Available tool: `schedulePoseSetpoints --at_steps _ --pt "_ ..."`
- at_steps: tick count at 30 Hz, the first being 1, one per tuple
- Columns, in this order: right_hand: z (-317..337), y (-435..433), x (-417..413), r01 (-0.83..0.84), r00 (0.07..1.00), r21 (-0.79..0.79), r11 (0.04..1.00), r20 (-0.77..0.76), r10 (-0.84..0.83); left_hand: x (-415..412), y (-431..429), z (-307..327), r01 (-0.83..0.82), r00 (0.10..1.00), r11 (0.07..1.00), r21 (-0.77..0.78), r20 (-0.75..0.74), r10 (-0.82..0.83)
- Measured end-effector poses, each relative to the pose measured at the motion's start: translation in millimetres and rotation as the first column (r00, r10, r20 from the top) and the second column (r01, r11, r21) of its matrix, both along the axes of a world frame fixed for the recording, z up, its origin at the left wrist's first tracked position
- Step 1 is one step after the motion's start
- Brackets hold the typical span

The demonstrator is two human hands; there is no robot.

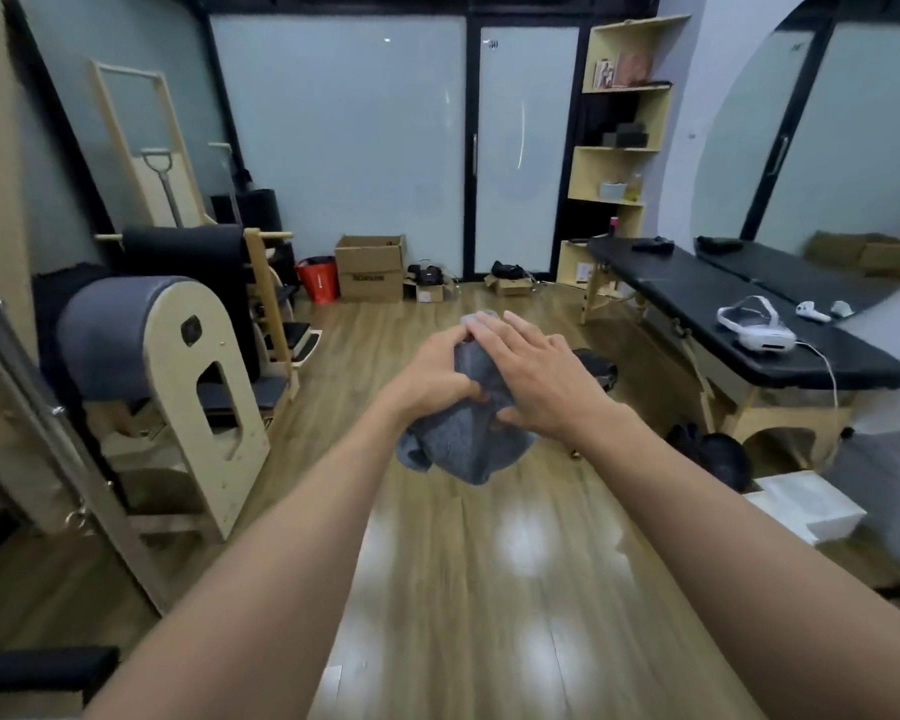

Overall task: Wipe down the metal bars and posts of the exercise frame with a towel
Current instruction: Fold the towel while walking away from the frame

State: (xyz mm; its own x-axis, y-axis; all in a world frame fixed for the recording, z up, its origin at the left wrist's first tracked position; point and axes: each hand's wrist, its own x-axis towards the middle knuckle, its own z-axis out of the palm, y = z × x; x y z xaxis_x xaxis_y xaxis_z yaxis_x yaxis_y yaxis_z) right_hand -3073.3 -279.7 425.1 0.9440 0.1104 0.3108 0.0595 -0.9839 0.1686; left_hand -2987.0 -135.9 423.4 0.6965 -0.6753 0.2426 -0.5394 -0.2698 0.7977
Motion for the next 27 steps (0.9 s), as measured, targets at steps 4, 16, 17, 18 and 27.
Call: schedulePoseSetpoints --at_steps 4,16,17,18,27 --pt "1.8 -39.3 108.0 -0.028 1.000 0.013 1.000 -0.005 0.028 92.8 -33.7 6.7 -0.108 0.989 0.991 0.077 0.110 0.100" --pt "7.3 -89.7 430.1 -0.122 0.992 -0.052 0.991 -0.020 0.121 392.4 -64.9 3.0 -0.265 0.921 0.954 0.140 0.330 0.207" --pt "7.3 -93.4 457.3 -0.121 0.992 -0.027 0.992 -0.031 0.120 421.0 -67.8 5.3 -0.263 0.919 0.955 0.139 0.337 0.204" --pt "8.1 -96.8 483.7 -0.115 0.992 0.006 0.993 -0.046 0.116 449.1 -71.4 7.4 -0.260 0.917 0.955 0.140 0.345 0.199" --pt "14.2 -150.0 717.1 -0.108 0.994 0.139 0.984 0.036 0.104 684.5 -130.7 8.3 -0.222 0.920 0.971 0.090 0.350 0.178"
